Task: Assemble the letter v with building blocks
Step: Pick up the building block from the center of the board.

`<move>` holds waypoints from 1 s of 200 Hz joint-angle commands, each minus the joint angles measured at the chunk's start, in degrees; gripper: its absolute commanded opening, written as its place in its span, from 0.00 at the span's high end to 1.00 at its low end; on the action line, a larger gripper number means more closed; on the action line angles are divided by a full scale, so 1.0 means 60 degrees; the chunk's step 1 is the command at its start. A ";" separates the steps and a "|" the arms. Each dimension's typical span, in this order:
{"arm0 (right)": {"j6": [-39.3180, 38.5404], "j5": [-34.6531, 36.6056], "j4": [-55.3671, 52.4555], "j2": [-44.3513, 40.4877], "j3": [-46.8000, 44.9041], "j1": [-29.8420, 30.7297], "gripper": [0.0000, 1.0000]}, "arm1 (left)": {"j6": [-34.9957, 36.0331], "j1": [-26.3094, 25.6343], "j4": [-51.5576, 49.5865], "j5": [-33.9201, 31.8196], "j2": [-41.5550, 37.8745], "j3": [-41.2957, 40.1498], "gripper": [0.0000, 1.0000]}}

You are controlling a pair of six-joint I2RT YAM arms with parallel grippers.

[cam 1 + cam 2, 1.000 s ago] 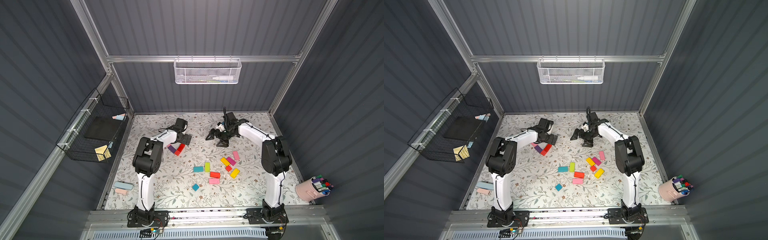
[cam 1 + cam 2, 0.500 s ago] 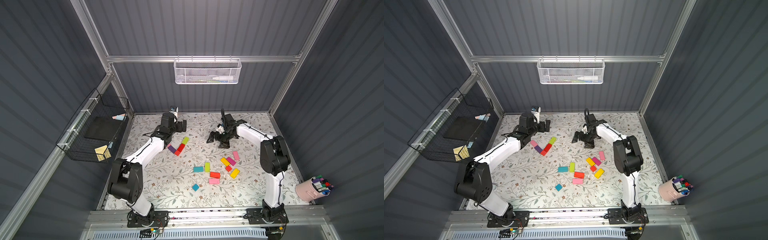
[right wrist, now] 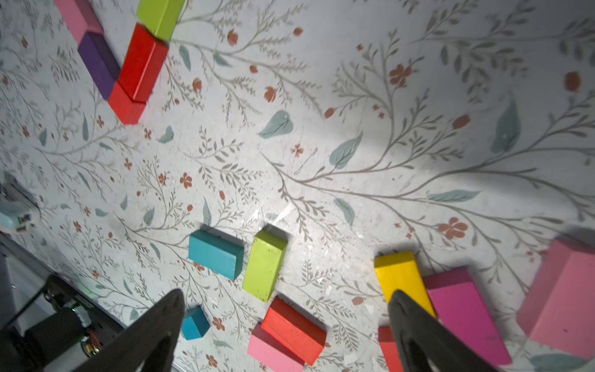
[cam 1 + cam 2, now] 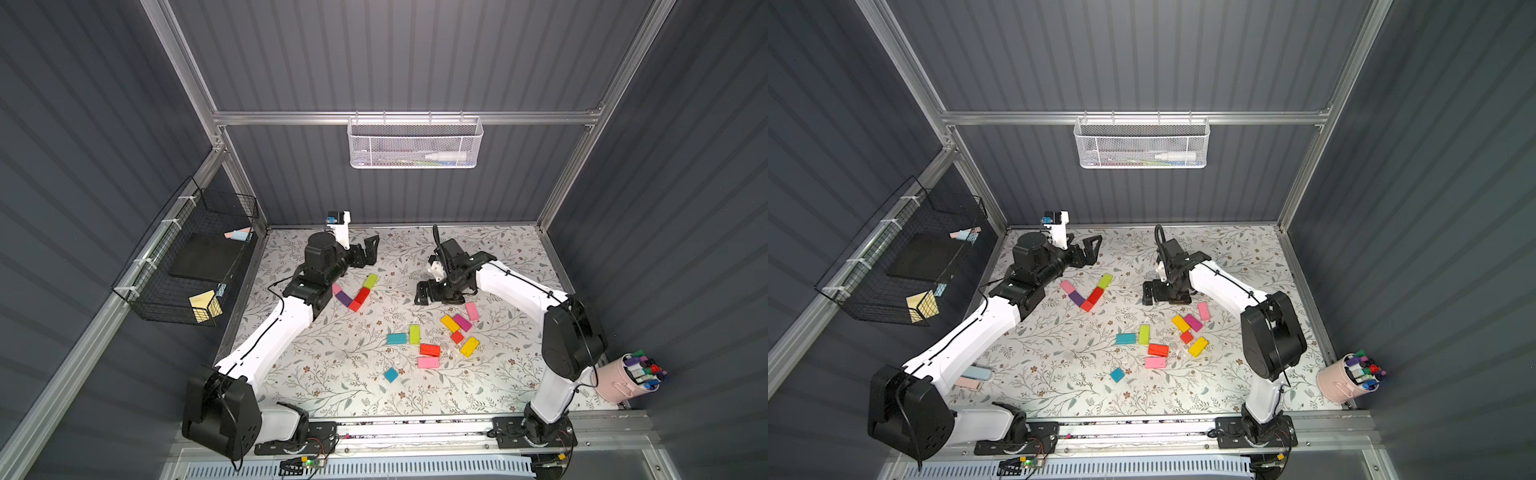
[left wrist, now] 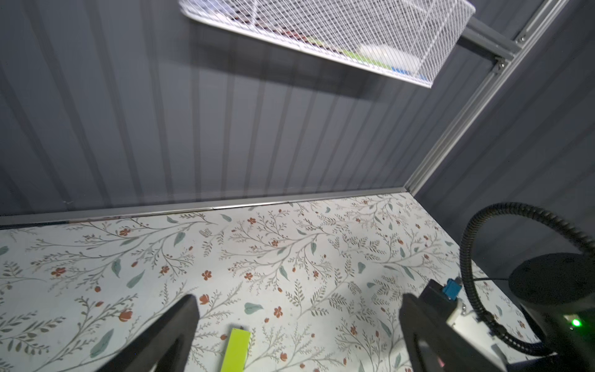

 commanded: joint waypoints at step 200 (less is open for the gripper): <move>0.3057 0.2059 -0.0904 0.1853 0.0446 0.2461 0.45 | -0.0763 -0.0481 -0.0994 -0.0746 -0.0285 -0.0484 0.01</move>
